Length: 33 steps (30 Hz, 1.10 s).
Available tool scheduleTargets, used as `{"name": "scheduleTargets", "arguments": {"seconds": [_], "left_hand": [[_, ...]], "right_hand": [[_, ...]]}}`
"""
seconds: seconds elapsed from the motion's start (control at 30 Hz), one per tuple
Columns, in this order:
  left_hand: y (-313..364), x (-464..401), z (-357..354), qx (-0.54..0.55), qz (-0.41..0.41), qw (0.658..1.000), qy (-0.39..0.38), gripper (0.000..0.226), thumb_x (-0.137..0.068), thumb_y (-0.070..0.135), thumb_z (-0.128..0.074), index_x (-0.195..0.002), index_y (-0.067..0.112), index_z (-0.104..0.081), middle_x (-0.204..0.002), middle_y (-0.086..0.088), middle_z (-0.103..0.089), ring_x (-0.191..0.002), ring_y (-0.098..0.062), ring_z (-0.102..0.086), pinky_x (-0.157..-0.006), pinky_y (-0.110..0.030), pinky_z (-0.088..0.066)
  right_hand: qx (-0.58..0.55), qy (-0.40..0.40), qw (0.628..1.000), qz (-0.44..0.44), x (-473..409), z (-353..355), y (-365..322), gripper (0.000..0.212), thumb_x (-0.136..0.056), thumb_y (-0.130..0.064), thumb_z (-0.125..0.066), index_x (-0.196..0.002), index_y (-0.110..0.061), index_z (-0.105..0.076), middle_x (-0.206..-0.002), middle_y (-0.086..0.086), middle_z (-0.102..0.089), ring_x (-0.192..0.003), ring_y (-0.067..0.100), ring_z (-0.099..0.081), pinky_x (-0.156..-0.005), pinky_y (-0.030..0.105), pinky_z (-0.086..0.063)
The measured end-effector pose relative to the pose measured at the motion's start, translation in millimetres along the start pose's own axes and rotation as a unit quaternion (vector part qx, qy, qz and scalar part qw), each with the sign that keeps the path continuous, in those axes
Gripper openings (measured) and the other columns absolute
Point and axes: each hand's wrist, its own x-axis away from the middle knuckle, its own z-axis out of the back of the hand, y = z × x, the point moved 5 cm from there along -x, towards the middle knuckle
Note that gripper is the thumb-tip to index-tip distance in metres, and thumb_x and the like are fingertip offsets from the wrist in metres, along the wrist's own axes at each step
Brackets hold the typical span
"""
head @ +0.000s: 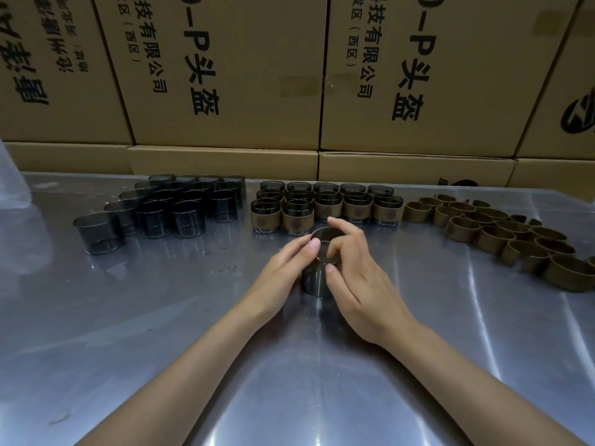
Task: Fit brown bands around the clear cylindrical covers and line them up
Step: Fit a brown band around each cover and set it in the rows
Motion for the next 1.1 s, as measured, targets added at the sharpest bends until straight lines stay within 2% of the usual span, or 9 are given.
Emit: {"name": "scheduleTargets", "arguments": {"seconds": [0.1,0.2,0.4,0.53,0.7,0.77,0.9,1.03,1.1], "left_hand": [[-2,0,0,0.013,0.004,1.0,0.006,0.055,-0.083,0.053,-0.048,-0.126,0.021,-0.06,-0.117,-0.003,-0.068,-0.108,-0.011,-0.064,-0.09,-0.021,-0.051],[-5,-2,0,0.019,0.012,1.0,0.015,0.034,-0.096,0.042,-0.043,-0.119,0.025,-0.062,-0.113,0.0,-0.069,-0.099,-0.002,-0.066,-0.076,-0.01,-0.05],[-3,-1,0,-0.023,-0.002,1.0,0.011,0.059,-0.083,0.059,-0.044,-0.128,0.024,-0.059,-0.12,0.003,-0.067,-0.113,-0.009,-0.062,-0.105,-0.038,-0.046],[-6,-3,2,-0.03,-0.004,0.999,-0.016,0.054,-0.086,0.061,-0.046,-0.125,0.028,-0.062,-0.121,0.009,-0.068,-0.116,-0.005,-0.06,-0.108,-0.036,-0.042],[-6,-4,7,-0.059,0.025,0.996,-0.065,0.055,-0.081,0.067,-0.05,-0.121,0.031,-0.064,-0.121,0.011,-0.068,-0.119,-0.005,-0.059,-0.112,-0.036,-0.037],[-7,-5,8,-0.069,0.032,0.995,-0.065,0.047,-0.085,0.062,-0.049,-0.12,0.033,-0.063,-0.12,0.015,-0.068,-0.118,-0.002,-0.059,-0.111,-0.033,-0.038],[-4,-2,5,-0.097,0.03,0.993,-0.052,0.051,-0.084,0.067,-0.034,-0.127,0.046,-0.052,-0.126,0.035,-0.056,-0.121,0.018,-0.044,-0.108,-0.021,-0.031],[-6,1,2,-0.082,0.028,0.996,-0.021,0.081,-0.082,0.072,-0.028,-0.151,0.03,-0.028,-0.155,0.013,-0.033,-0.143,-0.002,-0.026,-0.121,-0.037,-0.017],[-7,2,0,-0.051,0.03,0.998,-0.006,0.085,-0.08,0.074,-0.03,-0.153,0.031,-0.022,-0.157,0.011,-0.029,-0.145,-0.006,-0.025,-0.121,-0.039,-0.017]], "right_hand": [[-0.062,-0.019,0.997,-0.052,-1,-3,6,0.027,-0.093,-0.038,-0.031,-0.118,-0.041,-0.026,-0.158,-0.02,-0.014,-0.124,-0.014,-0.03,-0.088,0.023,-0.038],[-0.116,-0.046,0.988,-0.093,0,-6,9,0.039,-0.093,-0.048,-0.023,-0.131,-0.051,-0.017,-0.144,-0.013,-0.041,-0.124,0.001,-0.045,-0.089,0.021,-0.038],[-0.205,0.002,0.971,-0.124,-2,-4,9,0.013,-0.103,-0.039,-0.026,-0.115,-0.044,-0.03,-0.108,-0.034,-0.055,-0.1,-0.001,-0.058,-0.089,0.031,-0.047],[-0.264,0.01,0.952,-0.155,-1,-6,16,0.027,-0.103,-0.03,-0.033,-0.122,-0.048,-0.028,-0.119,-0.021,-0.057,-0.107,-0.001,-0.058,-0.095,0.03,-0.044],[-0.298,-0.034,0.926,-0.228,-2,-17,34,0.051,-0.087,-0.058,-0.035,-0.137,-0.045,-0.038,-0.136,-0.015,-0.053,-0.129,0.01,-0.047,-0.113,0.043,-0.032],[-0.289,-0.064,0.926,-0.235,-3,-19,35,0.05,-0.083,-0.067,-0.032,-0.129,-0.055,-0.043,-0.135,-0.017,-0.054,-0.131,0.008,-0.045,-0.115,0.042,-0.03],[-0.297,-0.087,0.923,-0.228,-2,-19,32,0.061,-0.09,-0.068,-0.032,-0.143,-0.039,-0.041,-0.143,-0.015,-0.049,-0.136,0.006,-0.04,-0.117,0.041,-0.026],[-0.347,-0.066,0.909,-0.223,-1,-18,26,0.041,-0.095,-0.053,-0.037,-0.131,-0.039,-0.05,-0.13,-0.017,-0.059,-0.125,0.002,-0.051,-0.112,0.031,-0.035],[-0.373,-0.06,0.898,-0.224,-2,-19,21,0.027,-0.099,-0.044,-0.037,-0.121,-0.041,-0.053,-0.117,-0.021,-0.066,-0.113,-0.004,-0.058,-0.093,0.014,-0.046]]}}
